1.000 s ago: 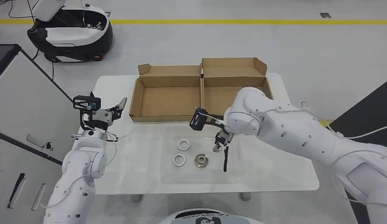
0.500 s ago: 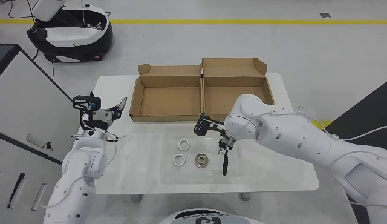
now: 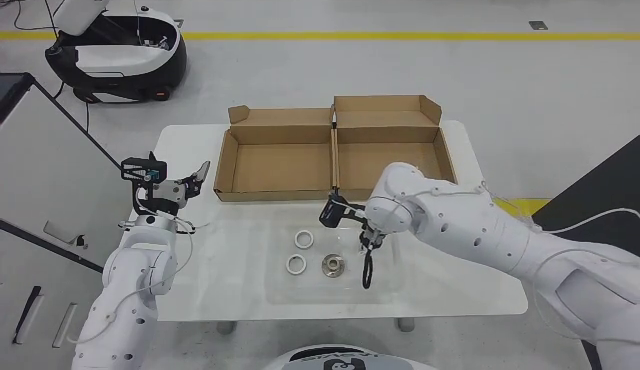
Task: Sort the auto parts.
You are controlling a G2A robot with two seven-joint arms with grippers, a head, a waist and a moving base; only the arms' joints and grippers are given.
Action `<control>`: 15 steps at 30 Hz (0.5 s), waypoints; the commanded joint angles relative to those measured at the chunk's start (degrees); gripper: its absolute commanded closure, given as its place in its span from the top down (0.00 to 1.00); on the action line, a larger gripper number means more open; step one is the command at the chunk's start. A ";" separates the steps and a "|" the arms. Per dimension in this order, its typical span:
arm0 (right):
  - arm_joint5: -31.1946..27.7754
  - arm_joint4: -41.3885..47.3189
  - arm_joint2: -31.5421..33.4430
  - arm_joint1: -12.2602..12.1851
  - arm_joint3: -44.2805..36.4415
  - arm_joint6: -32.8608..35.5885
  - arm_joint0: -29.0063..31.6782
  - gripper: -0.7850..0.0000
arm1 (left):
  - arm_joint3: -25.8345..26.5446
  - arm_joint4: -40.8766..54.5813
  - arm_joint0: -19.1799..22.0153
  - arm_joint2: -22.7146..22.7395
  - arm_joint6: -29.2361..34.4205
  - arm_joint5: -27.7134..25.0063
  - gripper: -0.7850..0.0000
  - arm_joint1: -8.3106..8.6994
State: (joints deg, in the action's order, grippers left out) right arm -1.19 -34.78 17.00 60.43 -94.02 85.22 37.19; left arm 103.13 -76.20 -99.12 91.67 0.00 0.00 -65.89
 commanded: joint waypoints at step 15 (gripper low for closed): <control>0.22 -2.45 -1.45 3.70 5.86 -1.35 0.73 0.45 | 0.00 0.00 0.00 0.00 0.00 0.00 1.00 0.00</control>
State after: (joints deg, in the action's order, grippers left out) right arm -1.10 -37.07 15.56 64.00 -88.45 83.87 37.87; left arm 103.13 -76.20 -99.12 91.67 0.00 0.00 -65.89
